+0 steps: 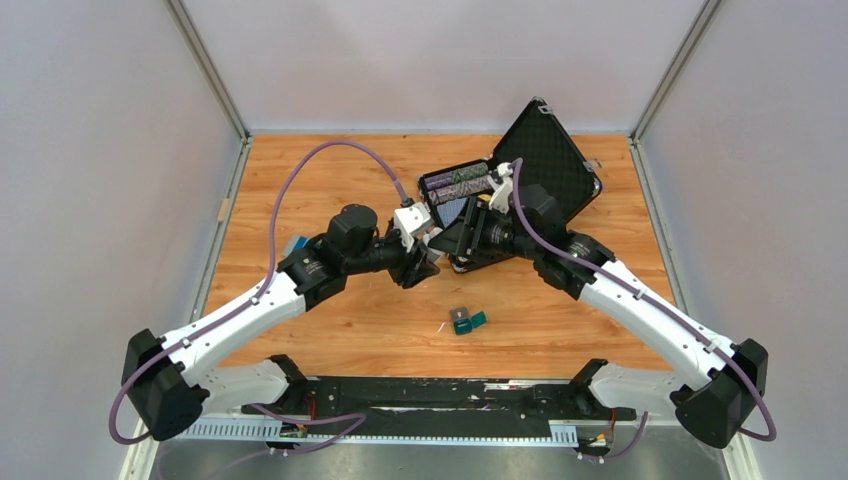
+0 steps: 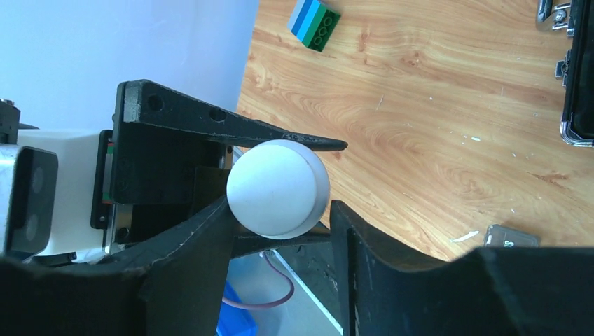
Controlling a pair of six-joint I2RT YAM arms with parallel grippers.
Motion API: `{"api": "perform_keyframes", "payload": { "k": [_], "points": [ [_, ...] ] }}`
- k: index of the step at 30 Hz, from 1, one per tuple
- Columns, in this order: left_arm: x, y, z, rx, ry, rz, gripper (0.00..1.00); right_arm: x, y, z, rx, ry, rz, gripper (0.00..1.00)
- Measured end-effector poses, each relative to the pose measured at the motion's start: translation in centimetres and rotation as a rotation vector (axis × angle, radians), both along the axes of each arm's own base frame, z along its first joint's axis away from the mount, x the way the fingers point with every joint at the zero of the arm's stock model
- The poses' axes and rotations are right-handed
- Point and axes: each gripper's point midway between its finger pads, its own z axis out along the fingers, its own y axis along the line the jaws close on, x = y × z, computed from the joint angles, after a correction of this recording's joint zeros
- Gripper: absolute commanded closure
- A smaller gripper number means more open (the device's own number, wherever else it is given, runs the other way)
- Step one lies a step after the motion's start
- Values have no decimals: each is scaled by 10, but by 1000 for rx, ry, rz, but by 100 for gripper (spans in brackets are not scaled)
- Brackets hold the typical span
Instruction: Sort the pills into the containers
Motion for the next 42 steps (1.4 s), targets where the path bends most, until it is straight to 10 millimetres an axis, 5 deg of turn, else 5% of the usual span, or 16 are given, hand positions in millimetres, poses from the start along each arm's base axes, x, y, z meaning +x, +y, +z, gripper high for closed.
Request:
{"api": "perform_keyframes", "payload": {
  "k": [3, 6, 14, 16, 19, 22, 26, 29, 38, 42],
  "points": [
    [0, 0, 1, -2, 0, 2, 100, 2, -2, 0, -2, 3, -21, 18],
    [0, 0, 1, -4, 4, 1, 100, 4, -4, -2, -16, 2, -33, 18],
    [-4, 1, -4, 5, 22, -8, 100, 1, -3, 2, -7, 1, -28, 90],
    [-3, 2, -3, 1, 22, -2, 100, 1, -3, 3, -8, -5, -22, 100],
    [4, 10, -5, 7, 23, 38, 100, -4, -4, 9, -2, -52, 16, 100],
    [-5, 5, -3, -5, 28, -1, 100, -6, -6, 23, 19, -190, 100, 91],
    [-15, 2, 3, -25, 33, -50, 100, -12, -13, 36, 20, -353, 204, 40],
    [-17, 4, 7, -32, 26, -55, 100, -3, -19, 38, 6, -370, 189, 20],
    [-17, 6, 9, -27, -5, -56, 100, 5, -16, 23, 5, -199, 122, 13],
    [-16, 7, 8, -25, -7, -54, 100, 7, -5, 13, 1, -132, 124, 22]
  ]
}}
